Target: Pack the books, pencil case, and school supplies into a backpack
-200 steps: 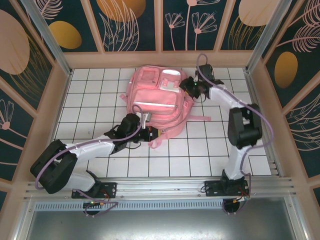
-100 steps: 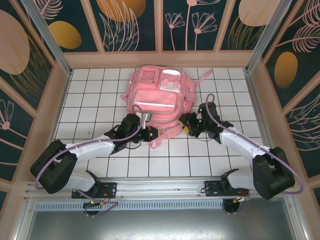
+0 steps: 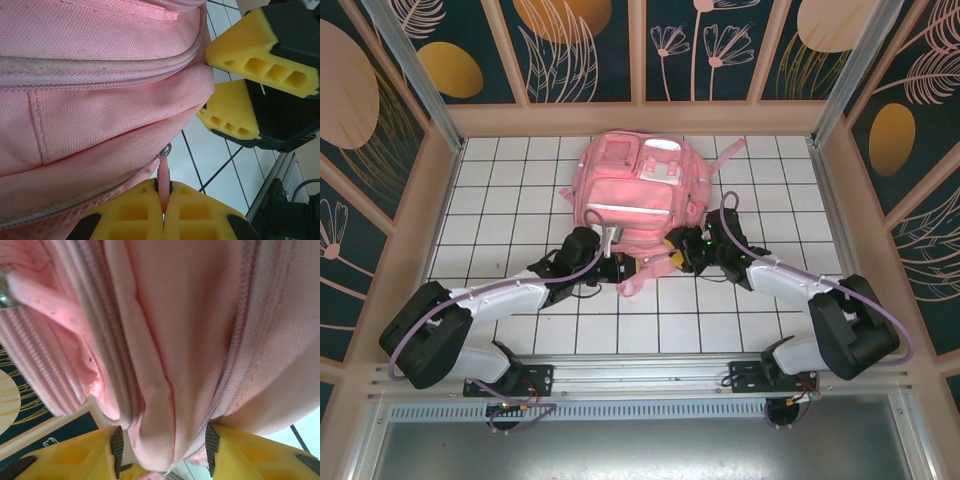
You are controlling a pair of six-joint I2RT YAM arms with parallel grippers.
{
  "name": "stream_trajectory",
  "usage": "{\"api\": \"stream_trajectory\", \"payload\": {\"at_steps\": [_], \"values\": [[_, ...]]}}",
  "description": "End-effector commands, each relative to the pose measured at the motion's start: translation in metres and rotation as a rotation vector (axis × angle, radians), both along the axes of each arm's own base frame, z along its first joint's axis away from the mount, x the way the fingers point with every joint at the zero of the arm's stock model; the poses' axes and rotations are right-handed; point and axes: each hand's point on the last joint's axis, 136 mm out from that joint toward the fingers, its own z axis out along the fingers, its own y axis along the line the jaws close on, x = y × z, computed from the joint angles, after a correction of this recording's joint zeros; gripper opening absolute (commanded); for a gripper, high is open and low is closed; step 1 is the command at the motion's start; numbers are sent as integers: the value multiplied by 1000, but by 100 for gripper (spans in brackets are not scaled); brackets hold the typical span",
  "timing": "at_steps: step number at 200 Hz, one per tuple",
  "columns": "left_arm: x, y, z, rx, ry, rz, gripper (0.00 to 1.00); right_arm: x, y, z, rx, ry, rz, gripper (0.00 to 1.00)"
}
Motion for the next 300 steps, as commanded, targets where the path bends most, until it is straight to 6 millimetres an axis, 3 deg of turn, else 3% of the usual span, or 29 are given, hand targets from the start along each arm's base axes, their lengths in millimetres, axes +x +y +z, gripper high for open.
{"api": "stream_trajectory", "payload": {"at_steps": [1, 16, 52, 128, 300], "values": [[4, -3, 17, -12, -44, 1, 0, 7, 12, 11, 44, -31, 8, 45], [4, -3, 17, -14, -43, 1, 0, 10, 14, 14, 50, -46, 11, 37], [4, -1, 16, 1, -45, 8, 0, 16, 7, 14, -15, -64, -9, 0], [7, 34, 8, 120, -93, 124, 0, 20, -26, 13, -85, -63, -87, 0], [-3, 73, -20, 210, -39, 263, 0, 20, -61, 11, -125, -70, -138, 0]]}}
